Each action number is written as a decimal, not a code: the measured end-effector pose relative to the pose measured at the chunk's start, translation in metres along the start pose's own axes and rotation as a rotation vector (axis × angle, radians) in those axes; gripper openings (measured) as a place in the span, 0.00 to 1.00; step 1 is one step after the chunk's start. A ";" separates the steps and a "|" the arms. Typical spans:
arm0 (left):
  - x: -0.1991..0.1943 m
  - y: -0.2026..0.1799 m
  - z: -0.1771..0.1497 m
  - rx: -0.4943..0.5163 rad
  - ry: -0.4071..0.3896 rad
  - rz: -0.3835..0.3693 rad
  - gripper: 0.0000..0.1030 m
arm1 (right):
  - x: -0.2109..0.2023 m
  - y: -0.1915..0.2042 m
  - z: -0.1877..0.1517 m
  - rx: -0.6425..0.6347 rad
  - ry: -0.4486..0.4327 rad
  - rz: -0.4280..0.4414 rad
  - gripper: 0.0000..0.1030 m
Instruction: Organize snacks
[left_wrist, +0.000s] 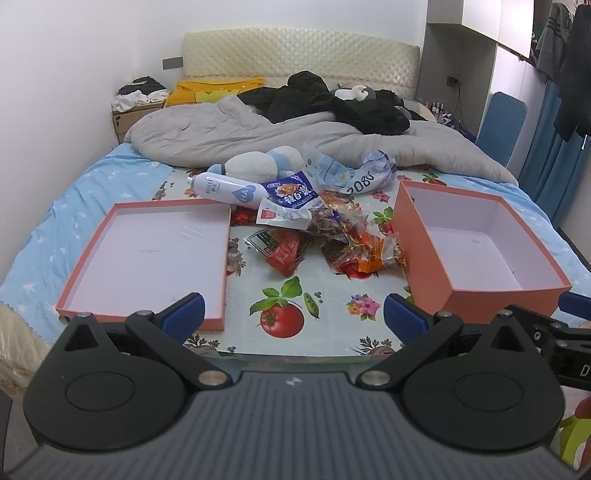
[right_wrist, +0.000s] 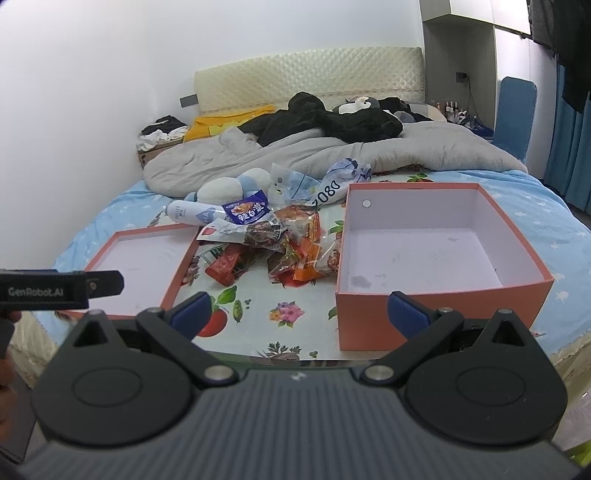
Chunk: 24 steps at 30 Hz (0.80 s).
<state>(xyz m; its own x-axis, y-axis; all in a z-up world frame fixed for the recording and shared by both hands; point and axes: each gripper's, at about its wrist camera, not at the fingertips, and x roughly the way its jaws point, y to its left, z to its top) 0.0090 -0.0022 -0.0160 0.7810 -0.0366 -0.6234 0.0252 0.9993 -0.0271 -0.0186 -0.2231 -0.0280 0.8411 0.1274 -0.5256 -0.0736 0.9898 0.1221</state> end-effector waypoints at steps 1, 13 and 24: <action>0.000 0.000 0.000 -0.001 0.001 0.000 1.00 | 0.000 0.000 0.000 0.001 -0.001 0.001 1.00; -0.004 0.009 0.004 -0.023 0.002 0.006 1.00 | 0.003 0.002 0.005 0.016 0.005 0.019 1.00; -0.005 0.013 0.003 -0.027 0.012 0.007 1.00 | 0.001 0.003 0.004 0.015 -0.006 0.016 1.00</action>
<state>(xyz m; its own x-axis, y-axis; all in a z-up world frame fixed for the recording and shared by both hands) 0.0075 0.0106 -0.0108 0.7735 -0.0297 -0.6331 0.0030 0.9991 -0.0432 -0.0154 -0.2204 -0.0248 0.8431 0.1430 -0.5183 -0.0791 0.9865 0.1435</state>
